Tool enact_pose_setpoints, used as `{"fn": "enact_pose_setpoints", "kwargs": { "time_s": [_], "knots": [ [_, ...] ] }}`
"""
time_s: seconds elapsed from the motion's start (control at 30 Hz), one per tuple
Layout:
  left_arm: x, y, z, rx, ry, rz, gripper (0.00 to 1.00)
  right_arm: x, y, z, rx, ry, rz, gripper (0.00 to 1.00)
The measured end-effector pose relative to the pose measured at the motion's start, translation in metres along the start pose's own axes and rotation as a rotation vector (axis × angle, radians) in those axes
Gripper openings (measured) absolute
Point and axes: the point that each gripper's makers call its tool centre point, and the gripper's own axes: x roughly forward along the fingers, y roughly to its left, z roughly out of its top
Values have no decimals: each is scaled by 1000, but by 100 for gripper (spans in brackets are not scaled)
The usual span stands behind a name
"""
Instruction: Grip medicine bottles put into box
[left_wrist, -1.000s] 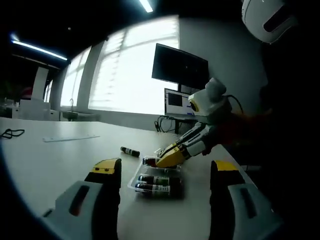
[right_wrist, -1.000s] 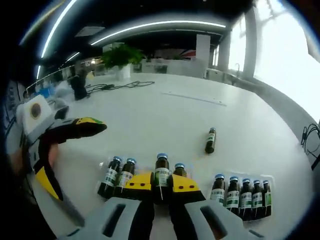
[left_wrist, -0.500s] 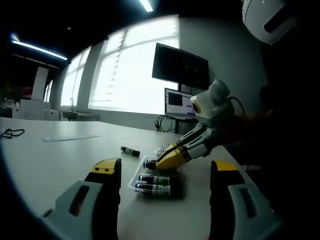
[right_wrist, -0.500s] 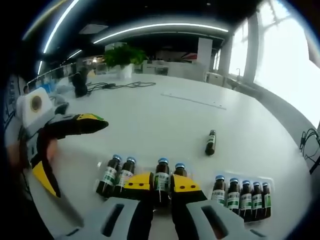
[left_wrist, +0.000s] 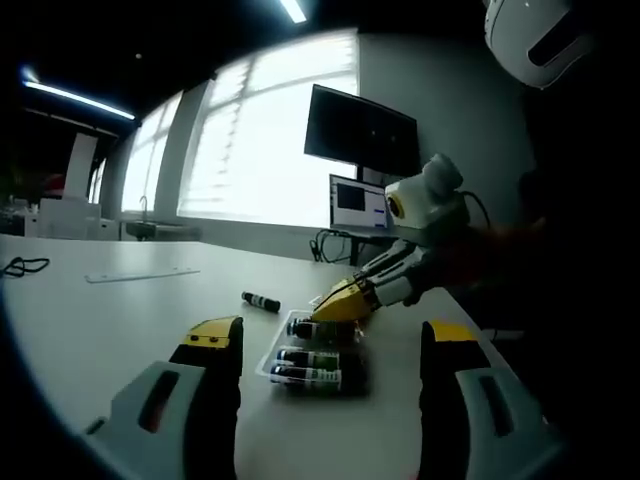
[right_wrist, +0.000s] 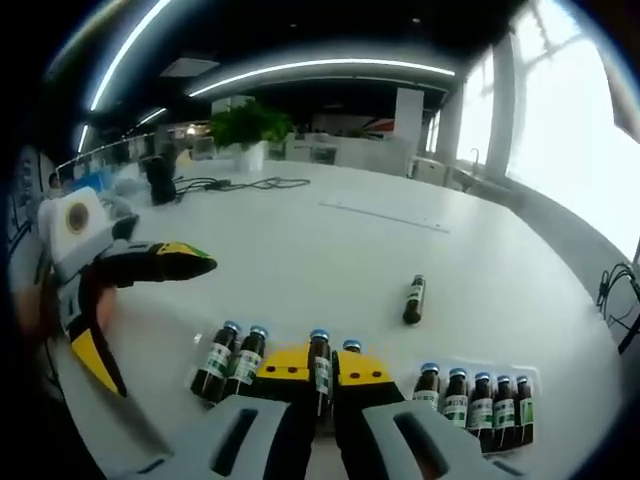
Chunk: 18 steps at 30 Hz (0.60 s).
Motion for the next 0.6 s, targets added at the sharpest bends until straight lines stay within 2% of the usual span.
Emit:
{"fn": "enact_pose_setpoints", "kwargs": {
  "time_s": [0.33, 0.5, 0.6],
  "knots": [
    [-1, 2, -1, -1, 1, 0, 64, 0, 3, -4, -57, -9, 4, 0],
    [-1, 2, -1, -1, 1, -1, 64, 1, 2, -5, -53, -17, -1, 0],
    [-1, 2, -1, -1, 1, -3, 64, 2, 3, -6, -91, -19, -11, 0]
  ]
}}
